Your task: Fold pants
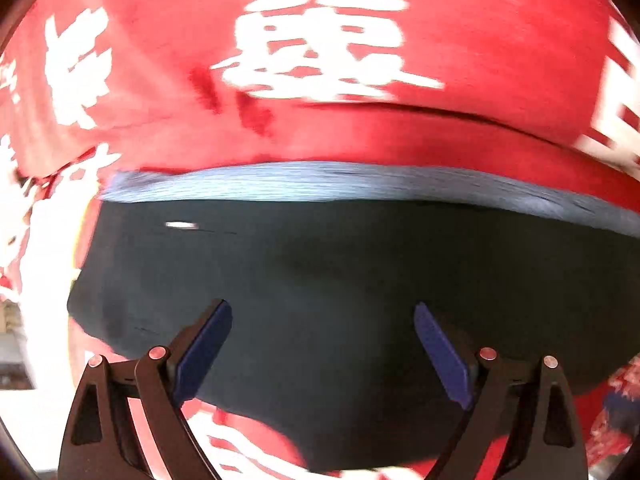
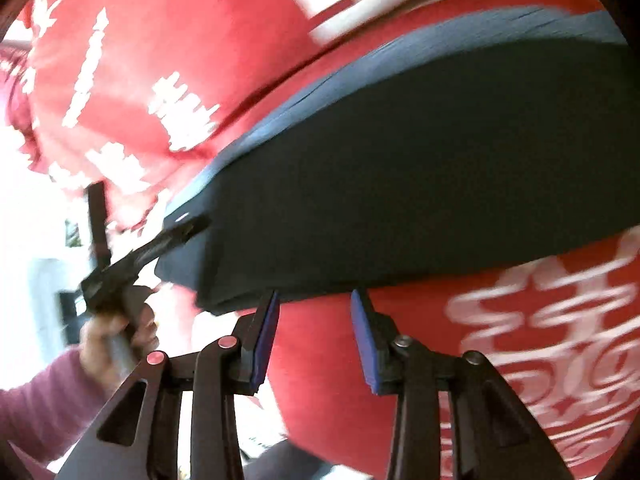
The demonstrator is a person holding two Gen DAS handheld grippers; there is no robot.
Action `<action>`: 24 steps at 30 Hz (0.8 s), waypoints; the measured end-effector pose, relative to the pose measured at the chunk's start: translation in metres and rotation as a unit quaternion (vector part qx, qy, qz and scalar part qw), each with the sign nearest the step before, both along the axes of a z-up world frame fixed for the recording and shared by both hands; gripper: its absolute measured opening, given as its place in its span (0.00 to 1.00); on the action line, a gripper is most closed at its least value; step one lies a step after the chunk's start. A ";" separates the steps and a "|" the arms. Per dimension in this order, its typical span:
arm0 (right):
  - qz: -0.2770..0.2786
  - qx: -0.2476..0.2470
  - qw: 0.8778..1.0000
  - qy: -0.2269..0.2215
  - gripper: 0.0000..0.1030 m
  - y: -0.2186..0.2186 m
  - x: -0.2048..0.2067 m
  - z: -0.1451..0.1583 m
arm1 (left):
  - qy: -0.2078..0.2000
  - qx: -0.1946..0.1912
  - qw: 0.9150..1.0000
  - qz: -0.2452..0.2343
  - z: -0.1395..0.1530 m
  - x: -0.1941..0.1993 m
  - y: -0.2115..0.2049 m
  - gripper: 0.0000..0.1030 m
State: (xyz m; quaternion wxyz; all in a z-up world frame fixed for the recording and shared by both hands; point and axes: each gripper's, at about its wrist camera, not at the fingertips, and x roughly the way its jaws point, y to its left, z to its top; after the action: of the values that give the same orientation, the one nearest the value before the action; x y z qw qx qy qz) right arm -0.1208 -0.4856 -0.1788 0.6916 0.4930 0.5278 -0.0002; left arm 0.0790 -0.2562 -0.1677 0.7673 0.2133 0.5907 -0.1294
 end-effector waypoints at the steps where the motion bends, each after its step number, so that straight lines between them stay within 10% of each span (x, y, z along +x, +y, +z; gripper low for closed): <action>1: 0.003 0.019 1.000 -0.008 0.40 0.017 0.003 0.000 | -0.003 0.004 1.000 0.008 -0.002 0.009 0.015 0.91; 17: -0.086 0.131 0.987 -0.018 0.39 0.123 0.074 -0.049 | 0.037 -0.038 0.998 -0.033 -0.080 0.068 0.105 0.99; 19: -0.089 0.109 0.990 -0.001 0.13 0.116 0.078 -0.045 | 0.042 -0.043 0.997 -0.044 -0.079 0.073 0.109 0.99; 24: -0.044 0.014 0.999 -0.002 0.09 0.124 0.072 -0.018 | 0.034 -0.041 0.995 -0.079 -0.072 0.056 0.105 0.99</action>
State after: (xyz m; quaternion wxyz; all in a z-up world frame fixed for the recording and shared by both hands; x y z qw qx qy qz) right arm -0.0490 -0.3613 -0.1967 0.6848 0.5255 0.5043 -0.0228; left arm 0.1347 -0.1513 -0.2400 0.7425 0.2234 0.5916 -0.2210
